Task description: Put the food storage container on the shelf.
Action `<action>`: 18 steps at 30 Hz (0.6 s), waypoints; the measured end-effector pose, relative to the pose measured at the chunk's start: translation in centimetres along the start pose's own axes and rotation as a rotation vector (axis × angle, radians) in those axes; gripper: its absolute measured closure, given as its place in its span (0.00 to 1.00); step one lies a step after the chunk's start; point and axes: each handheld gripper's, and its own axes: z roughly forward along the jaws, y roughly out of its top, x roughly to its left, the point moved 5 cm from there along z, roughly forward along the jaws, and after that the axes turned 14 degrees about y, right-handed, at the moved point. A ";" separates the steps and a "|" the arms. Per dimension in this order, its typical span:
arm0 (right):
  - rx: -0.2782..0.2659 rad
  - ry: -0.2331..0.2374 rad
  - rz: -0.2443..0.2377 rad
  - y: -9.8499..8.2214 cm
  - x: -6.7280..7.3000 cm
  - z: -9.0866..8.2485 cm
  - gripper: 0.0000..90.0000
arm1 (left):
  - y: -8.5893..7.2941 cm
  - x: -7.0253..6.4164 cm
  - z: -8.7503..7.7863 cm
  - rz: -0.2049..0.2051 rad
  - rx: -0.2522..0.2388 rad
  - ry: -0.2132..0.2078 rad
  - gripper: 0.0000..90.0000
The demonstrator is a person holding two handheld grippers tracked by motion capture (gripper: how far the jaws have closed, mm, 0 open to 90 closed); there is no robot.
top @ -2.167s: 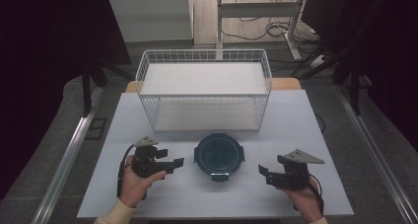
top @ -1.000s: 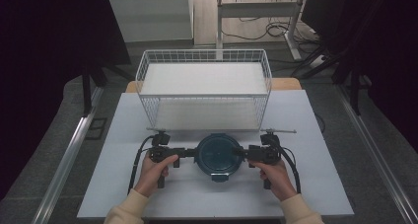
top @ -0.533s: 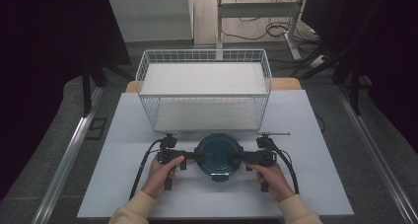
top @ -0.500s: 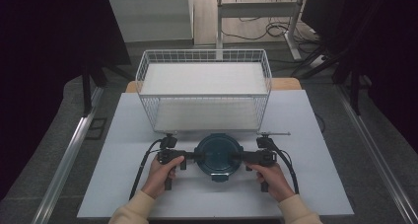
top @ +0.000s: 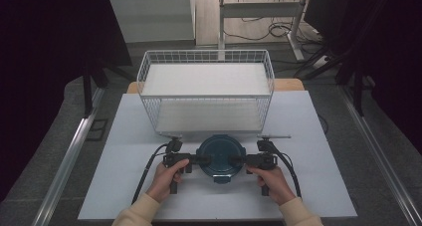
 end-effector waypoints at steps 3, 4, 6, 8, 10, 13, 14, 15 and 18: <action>-0.023 0.011 0.021 0.1 -0.2 -0.2 0.30 | 0.2 -0.1 -0.4 -0.002 -0.027 0.018 0.42; -0.031 0.025 0.041 0.1 -0.3 -0.4 0.33 | 0.1 -0.1 -0.4 -0.003 -0.031 0.015 0.42; -0.035 0.029 0.046 0.2 -0.4 -0.5 0.33 | 0.1 -0.1 -0.4 -0.004 -0.030 0.015 0.42; -0.038 0.034 0.049 0.2 -0.4 -0.5 0.34 | 0.1 -0.2 -0.5 -0.007 -0.024 0.019 0.42; -0.041 0.035 0.047 0.2 -0.4 -0.5 0.35 | 0.1 -0.2 -0.5 -0.009 -0.028 0.023 0.42; -0.052 0.042 0.055 0.2 -0.4 -0.7 0.37 | 0.0 -0.4 -0.7 -0.002 -0.028 0.031 0.43; -0.056 0.041 0.050 0.2 -0.4 -0.8 0.38 | 0.0 -0.5 -0.7 -0.010 -0.033 0.032 0.43; -0.056 0.043 0.052 0.2 -0.3 -0.8 0.38 | -0.1 -0.5 -0.8 -0.006 -0.032 0.033 0.44; -0.067 0.049 0.059 0.0 -0.1 -1.2 0.41 | -0.1 -0.8 -1.0 -0.012 -0.042 0.034 0.46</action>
